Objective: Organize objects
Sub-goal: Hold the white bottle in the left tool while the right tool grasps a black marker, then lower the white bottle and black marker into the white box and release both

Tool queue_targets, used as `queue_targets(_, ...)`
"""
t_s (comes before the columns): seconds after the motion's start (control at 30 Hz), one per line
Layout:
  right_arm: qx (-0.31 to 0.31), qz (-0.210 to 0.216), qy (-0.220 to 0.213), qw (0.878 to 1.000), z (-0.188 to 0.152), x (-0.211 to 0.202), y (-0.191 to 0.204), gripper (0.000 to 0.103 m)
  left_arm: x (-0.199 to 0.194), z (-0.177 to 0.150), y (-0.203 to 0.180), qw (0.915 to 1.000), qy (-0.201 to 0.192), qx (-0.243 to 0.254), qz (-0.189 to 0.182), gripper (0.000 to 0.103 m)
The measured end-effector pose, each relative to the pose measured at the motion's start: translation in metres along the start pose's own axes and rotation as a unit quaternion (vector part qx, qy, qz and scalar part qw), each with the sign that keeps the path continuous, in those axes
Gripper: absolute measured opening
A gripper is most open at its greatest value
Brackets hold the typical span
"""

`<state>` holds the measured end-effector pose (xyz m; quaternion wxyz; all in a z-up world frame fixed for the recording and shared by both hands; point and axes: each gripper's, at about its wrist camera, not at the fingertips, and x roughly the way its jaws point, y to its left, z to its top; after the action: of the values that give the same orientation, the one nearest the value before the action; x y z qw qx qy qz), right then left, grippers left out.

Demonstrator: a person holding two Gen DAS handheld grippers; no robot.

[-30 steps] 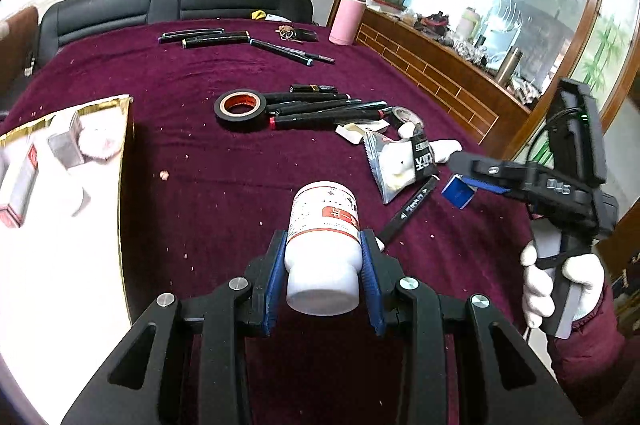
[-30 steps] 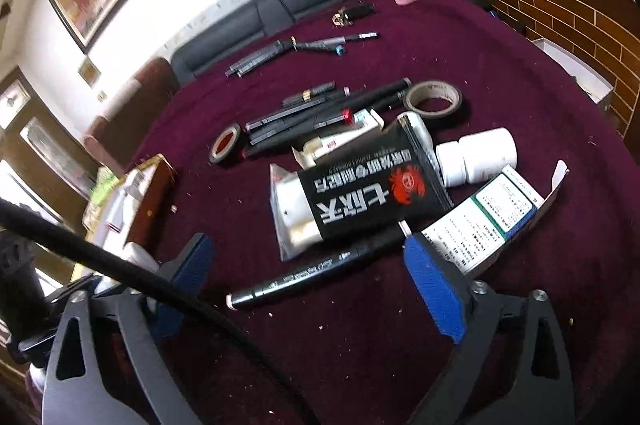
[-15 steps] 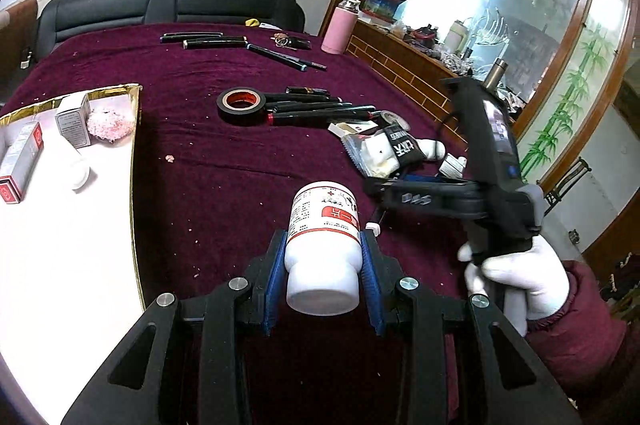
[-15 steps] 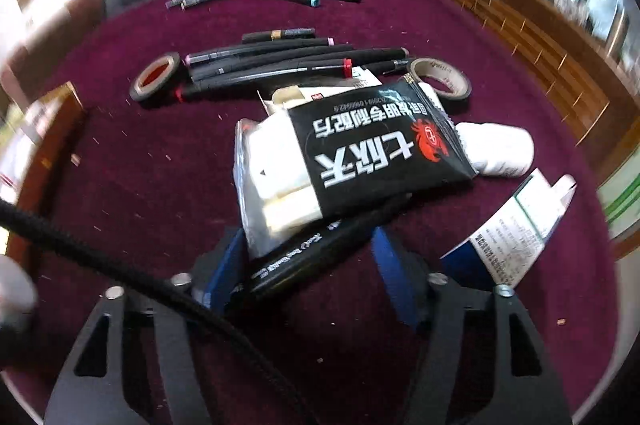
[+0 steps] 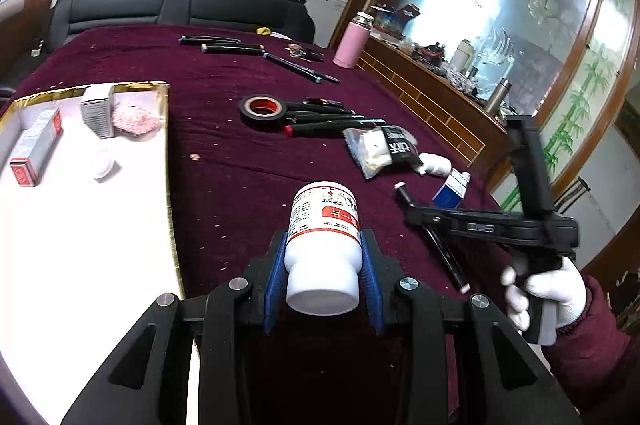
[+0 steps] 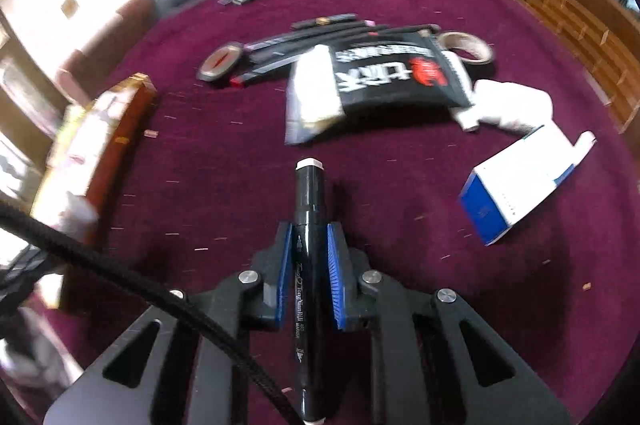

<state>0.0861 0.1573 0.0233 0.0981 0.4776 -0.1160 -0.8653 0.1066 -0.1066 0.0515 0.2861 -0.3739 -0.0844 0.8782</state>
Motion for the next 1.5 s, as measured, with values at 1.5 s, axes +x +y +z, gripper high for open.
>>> queue_targets(1.5, -0.093, 0.188, 0.122, 0.970, 0.121, 0.196, 0.295, 0.017, -0.026, 0.074, 0.254, 0.9609, 0.039, -0.152, 0.228, 0.031)
